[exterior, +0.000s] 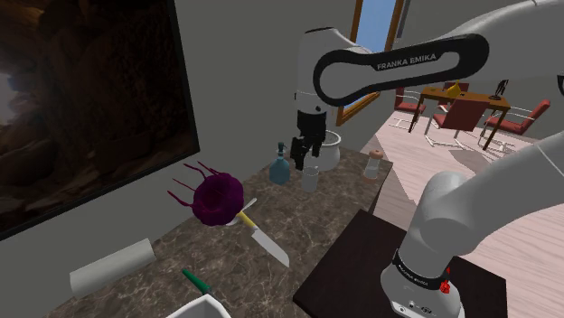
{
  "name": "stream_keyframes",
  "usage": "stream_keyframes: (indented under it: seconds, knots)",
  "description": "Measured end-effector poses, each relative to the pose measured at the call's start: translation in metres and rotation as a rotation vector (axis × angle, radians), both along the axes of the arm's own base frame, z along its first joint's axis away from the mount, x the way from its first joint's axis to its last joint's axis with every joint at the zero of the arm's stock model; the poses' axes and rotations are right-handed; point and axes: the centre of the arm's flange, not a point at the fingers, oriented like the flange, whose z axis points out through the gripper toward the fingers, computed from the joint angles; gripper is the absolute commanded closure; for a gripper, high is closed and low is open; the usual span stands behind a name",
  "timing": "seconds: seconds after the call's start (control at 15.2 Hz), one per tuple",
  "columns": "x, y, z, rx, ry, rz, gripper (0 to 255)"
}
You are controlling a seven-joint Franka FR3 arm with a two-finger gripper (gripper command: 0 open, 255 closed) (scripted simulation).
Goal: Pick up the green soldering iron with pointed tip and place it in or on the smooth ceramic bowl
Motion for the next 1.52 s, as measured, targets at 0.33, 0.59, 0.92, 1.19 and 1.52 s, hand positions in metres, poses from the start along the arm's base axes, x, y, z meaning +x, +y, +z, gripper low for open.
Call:
stream_keyframes:
  seconds: [0.33,0.59,0.92,1.19,1.52]
  knots:
    - [0.023,0.05,-0.044,-0.01,0.01,0.0,0]
    - [0.036,0.088,-0.075,-0.019,0.018,-0.001,0]
    - [0.056,0.135,-0.12,-0.029,0.028,-0.001,0]
    - [0.071,0.174,-0.153,-0.037,0.037,-0.001,0]
    - [0.089,0.224,-0.193,-0.046,0.046,-0.001,0]
